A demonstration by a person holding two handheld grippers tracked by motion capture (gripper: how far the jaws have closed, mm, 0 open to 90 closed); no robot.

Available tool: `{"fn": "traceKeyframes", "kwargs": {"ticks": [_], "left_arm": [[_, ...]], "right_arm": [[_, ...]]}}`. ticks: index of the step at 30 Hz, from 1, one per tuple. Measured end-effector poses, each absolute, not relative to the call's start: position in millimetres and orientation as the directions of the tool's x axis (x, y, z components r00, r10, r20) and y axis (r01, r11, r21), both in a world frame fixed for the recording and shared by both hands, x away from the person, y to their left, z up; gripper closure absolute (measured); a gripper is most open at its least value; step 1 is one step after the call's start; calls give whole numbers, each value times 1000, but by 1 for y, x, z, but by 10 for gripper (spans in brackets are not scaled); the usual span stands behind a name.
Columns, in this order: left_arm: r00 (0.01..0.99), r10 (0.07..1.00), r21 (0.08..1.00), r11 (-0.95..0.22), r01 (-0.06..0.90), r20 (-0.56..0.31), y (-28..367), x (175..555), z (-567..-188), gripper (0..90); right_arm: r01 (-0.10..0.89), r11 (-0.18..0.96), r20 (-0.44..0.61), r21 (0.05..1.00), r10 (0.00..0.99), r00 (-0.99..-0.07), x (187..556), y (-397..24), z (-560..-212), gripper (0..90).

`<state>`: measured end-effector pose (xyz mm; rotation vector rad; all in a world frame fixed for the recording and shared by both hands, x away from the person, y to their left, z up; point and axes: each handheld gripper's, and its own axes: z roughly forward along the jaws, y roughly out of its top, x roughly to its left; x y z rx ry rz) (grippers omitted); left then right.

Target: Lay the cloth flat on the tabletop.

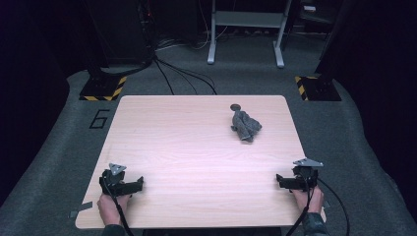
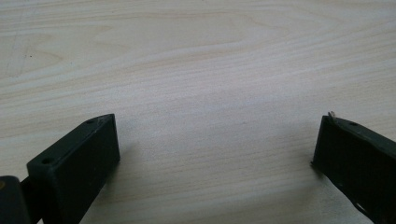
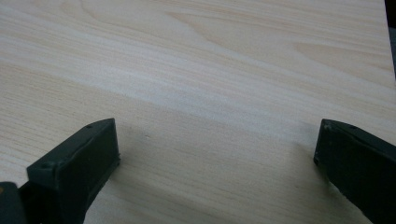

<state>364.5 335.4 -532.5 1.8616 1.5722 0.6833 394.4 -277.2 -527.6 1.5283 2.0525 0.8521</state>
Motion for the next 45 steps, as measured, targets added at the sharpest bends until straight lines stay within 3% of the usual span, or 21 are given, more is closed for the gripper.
{"fn": "traceKeyframes", "kwargs": {"ticks": [12,22,45], "left_arm": [[172,985,721,-123,682,5,336,364,-532,2],[173,985,721,-123,682,5,336,364,-532,2],[171,985,722,-121,681,3,336,364,-532,2]], "right_arm": [[673,224,24,704,941,-338,404,-263,-508,0],[635,262,3,727,923,-384,426,-248,-477,0],[602,345,-36,720,885,-464,477,-206,-444,5]]}}
